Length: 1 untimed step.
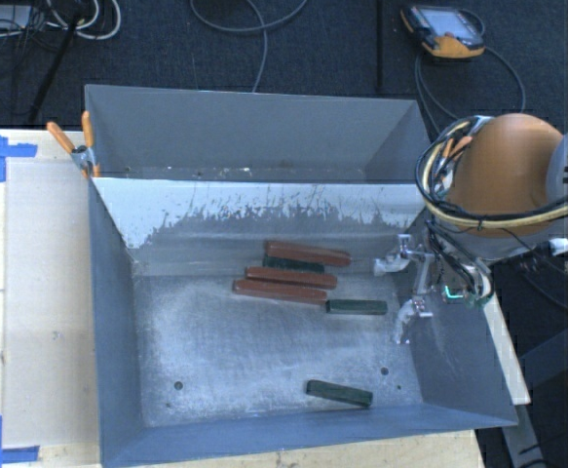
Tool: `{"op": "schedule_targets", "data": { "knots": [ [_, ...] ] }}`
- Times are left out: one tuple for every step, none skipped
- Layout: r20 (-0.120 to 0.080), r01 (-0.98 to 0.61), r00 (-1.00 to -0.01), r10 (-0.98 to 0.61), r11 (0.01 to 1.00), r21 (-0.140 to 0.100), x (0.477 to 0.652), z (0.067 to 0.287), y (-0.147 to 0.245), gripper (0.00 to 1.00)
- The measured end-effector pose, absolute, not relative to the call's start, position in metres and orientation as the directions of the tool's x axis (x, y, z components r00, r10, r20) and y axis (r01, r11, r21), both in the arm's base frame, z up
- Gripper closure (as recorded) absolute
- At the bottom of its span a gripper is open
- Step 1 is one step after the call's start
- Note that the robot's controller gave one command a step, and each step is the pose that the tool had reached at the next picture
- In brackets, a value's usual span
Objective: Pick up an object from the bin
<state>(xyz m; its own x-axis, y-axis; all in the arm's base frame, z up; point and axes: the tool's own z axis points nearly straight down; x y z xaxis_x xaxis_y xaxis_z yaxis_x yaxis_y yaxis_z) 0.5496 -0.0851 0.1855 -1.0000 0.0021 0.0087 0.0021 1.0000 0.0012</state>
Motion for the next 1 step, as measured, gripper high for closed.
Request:
{"op": "schedule_targets", "data": {
  "knots": [
    [0.001, 0.0, -1.0, 0.0, 1.0, 0.0, 0.5513, 0.1895, -0.0848, 0.0]
  ]
}}
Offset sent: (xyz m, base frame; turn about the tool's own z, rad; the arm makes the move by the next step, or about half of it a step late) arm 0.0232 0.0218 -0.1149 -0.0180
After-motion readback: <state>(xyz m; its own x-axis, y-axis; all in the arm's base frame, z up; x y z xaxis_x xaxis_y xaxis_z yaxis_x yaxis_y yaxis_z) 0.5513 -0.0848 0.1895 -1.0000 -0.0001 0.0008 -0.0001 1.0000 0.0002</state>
